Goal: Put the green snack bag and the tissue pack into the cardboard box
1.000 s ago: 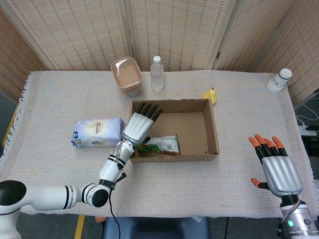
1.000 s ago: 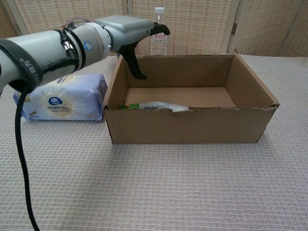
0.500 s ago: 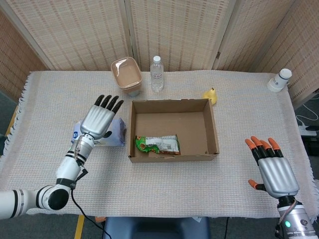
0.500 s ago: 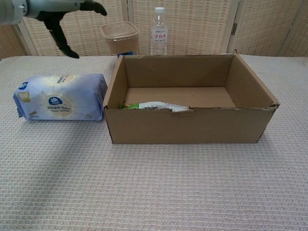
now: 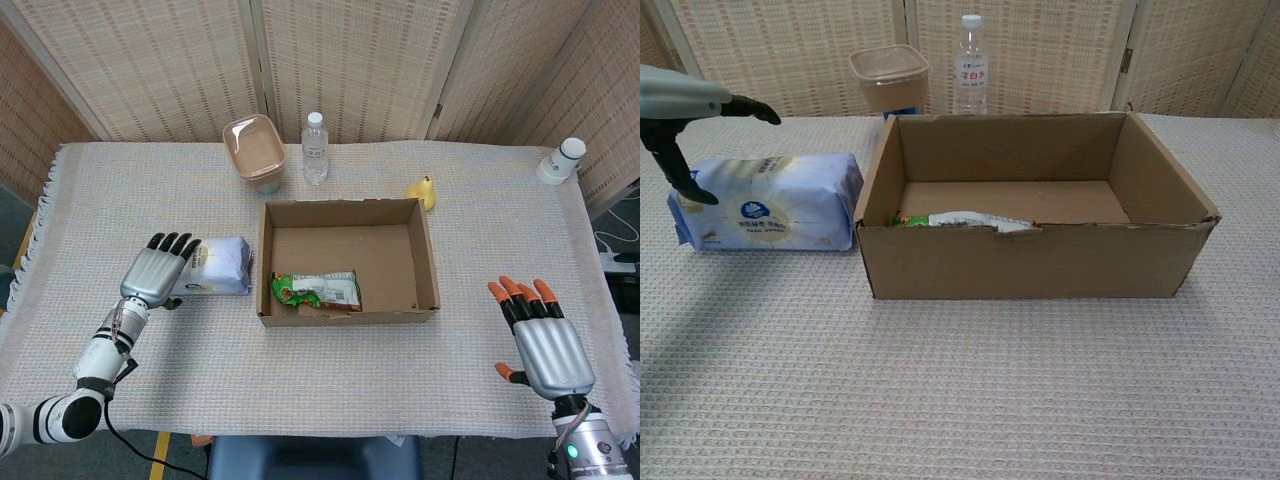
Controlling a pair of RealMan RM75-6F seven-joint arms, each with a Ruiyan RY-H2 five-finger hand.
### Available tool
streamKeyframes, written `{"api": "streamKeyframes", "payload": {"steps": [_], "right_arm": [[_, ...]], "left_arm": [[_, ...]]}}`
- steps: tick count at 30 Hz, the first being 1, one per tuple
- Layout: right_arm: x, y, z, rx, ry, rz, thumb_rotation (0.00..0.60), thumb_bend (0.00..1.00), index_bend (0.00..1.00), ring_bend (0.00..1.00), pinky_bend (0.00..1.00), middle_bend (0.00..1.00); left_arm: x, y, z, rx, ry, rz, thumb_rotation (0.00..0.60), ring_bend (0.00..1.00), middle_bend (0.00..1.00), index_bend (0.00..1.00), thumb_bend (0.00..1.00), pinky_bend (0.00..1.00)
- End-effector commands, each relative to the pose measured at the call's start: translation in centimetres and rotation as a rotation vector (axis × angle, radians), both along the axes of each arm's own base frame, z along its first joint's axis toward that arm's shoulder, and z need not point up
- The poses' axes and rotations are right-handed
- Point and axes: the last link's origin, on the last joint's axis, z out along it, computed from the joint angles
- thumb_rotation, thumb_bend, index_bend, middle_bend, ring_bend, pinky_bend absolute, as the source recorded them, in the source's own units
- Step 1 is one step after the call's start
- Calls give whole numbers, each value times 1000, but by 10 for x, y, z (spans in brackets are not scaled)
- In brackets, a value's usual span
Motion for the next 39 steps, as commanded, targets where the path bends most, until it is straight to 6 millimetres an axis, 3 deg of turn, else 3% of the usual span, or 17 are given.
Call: {"api": "streamKeyframes", "payload": {"steps": [1, 9, 22, 32, 33, 35, 38, 39], "right_arm": [[0, 0, 0, -1, 1, -2, 600, 16, 65, 0, 0, 42], [-3, -3, 1, 0, 3, -25, 600, 15, 65, 0, 0, 42], [-6, -7, 0, -1, 13, -54, 600, 15, 65, 0, 0, 42], [-6, -7, -1, 2, 17, -55, 600, 16, 65, 0, 0, 42], [-6, -7, -1, -2, 17, -56, 600, 15, 65, 0, 0, 42], [-6, -7, 0, -5, 15, -57, 600, 16, 65, 0, 0, 42], [-6, -7, 0, -3, 14, -56, 600, 16, 65, 0, 0, 42], [-6, -7, 0, -3, 14, -55, 600, 16, 65, 0, 0, 42]], "left_arm": [[0, 5, -8, -13, -19, 20, 600, 0, 0, 0, 178, 83], [-16, 24, -30, -20, -14, 81, 600, 0, 0, 0, 178, 83], [-38, 53, -37, -4, 14, 164, 600, 0, 0, 0, 177, 85], [-52, 56, -50, -45, 88, 204, 600, 3, 4, 0, 219, 197], [-51, 57, -51, -41, 90, 207, 600, 29, 33, 0, 231, 232], [-47, 59, -51, -6, 76, 174, 600, 195, 221, 62, 267, 377], [-45, 60, -47, 39, 51, 128, 600, 474, 540, 326, 330, 664], [-45, 60, -46, 49, 43, 115, 600, 531, 604, 389, 342, 713]]}}
